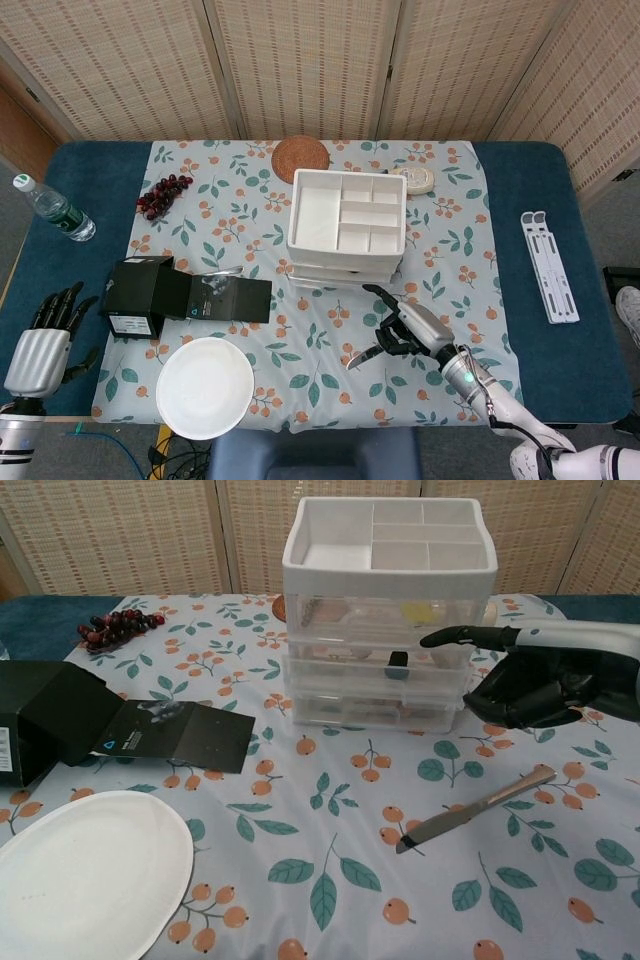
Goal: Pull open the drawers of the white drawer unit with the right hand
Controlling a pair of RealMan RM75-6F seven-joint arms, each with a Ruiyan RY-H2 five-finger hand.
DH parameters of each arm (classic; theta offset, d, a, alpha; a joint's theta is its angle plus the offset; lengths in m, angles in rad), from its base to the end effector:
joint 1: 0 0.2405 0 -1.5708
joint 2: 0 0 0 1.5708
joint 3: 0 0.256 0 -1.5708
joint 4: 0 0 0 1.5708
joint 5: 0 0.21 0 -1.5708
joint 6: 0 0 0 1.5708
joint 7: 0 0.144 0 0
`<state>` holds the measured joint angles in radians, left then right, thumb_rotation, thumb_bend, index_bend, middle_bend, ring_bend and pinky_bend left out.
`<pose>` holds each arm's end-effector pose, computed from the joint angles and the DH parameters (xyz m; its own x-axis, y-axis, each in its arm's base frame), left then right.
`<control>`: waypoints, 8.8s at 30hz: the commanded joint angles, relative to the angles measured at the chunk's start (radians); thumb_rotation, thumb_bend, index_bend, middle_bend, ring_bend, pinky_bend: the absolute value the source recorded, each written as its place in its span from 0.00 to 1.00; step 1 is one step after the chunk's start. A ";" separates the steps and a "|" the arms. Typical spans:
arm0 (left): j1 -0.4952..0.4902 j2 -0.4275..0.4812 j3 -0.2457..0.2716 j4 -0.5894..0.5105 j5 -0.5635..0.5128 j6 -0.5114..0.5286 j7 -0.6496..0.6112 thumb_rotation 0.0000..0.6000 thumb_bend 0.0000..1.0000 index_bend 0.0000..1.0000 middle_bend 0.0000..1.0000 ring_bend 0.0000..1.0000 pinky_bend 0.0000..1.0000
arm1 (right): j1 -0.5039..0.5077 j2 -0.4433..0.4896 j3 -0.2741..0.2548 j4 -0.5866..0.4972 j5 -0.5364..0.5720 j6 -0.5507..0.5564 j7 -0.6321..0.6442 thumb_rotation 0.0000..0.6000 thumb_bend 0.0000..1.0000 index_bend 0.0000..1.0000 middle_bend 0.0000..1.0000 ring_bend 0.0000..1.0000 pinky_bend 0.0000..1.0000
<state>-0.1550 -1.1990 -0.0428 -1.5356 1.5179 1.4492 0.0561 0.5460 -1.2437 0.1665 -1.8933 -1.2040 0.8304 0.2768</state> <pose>-0.3057 0.2019 0.1335 0.4468 0.0127 0.8946 0.8916 -0.0889 -0.4440 -0.1584 -0.2696 0.0353 -0.1776 -0.5932 0.7852 -0.9591 -0.0743 -0.2731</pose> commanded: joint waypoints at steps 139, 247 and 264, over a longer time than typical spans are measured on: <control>0.025 -0.002 0.012 0.020 -0.003 0.018 -0.032 1.00 0.30 0.15 0.00 0.04 0.07 | 0.370 -0.056 -0.091 0.174 -0.093 -0.065 -1.048 1.00 0.25 0.34 0.99 1.00 1.00; 0.030 0.010 0.013 0.005 0.012 0.029 -0.024 1.00 0.30 0.14 0.00 0.04 0.07 | 0.256 -0.153 -0.263 0.271 -0.548 0.113 -0.964 1.00 0.39 0.53 0.99 1.00 1.00; 0.030 0.010 0.013 0.004 0.014 0.029 -0.021 1.00 0.30 0.14 0.00 0.04 0.07 | 0.227 -0.162 -0.236 0.288 -0.532 0.104 -1.007 1.00 0.39 0.25 0.97 1.00 1.00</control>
<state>-0.1247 -1.1886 -0.0299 -1.5315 1.5316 1.4784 0.0351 0.7767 -1.4088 -0.0715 -1.6026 -1.7293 0.9249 -0.7332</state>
